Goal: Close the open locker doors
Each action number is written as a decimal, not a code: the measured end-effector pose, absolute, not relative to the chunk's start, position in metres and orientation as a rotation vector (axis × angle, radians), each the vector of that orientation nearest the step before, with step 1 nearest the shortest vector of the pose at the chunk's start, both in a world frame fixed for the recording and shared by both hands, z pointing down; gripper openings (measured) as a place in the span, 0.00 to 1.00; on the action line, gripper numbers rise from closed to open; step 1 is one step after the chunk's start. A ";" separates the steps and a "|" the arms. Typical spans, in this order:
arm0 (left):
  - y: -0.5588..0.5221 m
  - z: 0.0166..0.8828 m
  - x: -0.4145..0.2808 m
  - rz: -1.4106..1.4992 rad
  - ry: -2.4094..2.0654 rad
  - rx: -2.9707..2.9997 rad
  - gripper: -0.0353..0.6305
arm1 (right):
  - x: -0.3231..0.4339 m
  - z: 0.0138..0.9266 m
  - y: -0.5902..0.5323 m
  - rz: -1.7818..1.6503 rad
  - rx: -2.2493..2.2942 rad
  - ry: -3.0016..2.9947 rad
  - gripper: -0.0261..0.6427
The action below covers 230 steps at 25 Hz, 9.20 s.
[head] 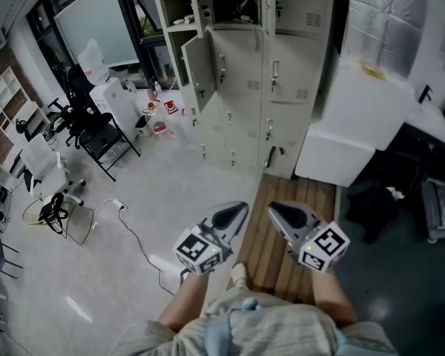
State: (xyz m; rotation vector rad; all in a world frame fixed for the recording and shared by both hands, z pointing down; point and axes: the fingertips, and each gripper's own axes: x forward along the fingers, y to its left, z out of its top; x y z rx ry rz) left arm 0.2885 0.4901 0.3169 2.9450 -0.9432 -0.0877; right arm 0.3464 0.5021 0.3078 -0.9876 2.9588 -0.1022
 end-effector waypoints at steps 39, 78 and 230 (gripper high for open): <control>0.116 0.258 0.177 -0.118 -1.296 2.873 0.06 | 0.241 0.244 0.110 -0.031 -0.736 2.960 0.05; -0.049 0.297 0.083 -0.064 -1.558 2.808 0.10 | 0.133 0.322 -0.077 -0.065 -0.593 3.134 0.16; -0.420 0.397 -0.108 0.106 -0.567 3.125 0.13 | -0.079 0.369 -0.457 0.190 -1.816 2.620 0.17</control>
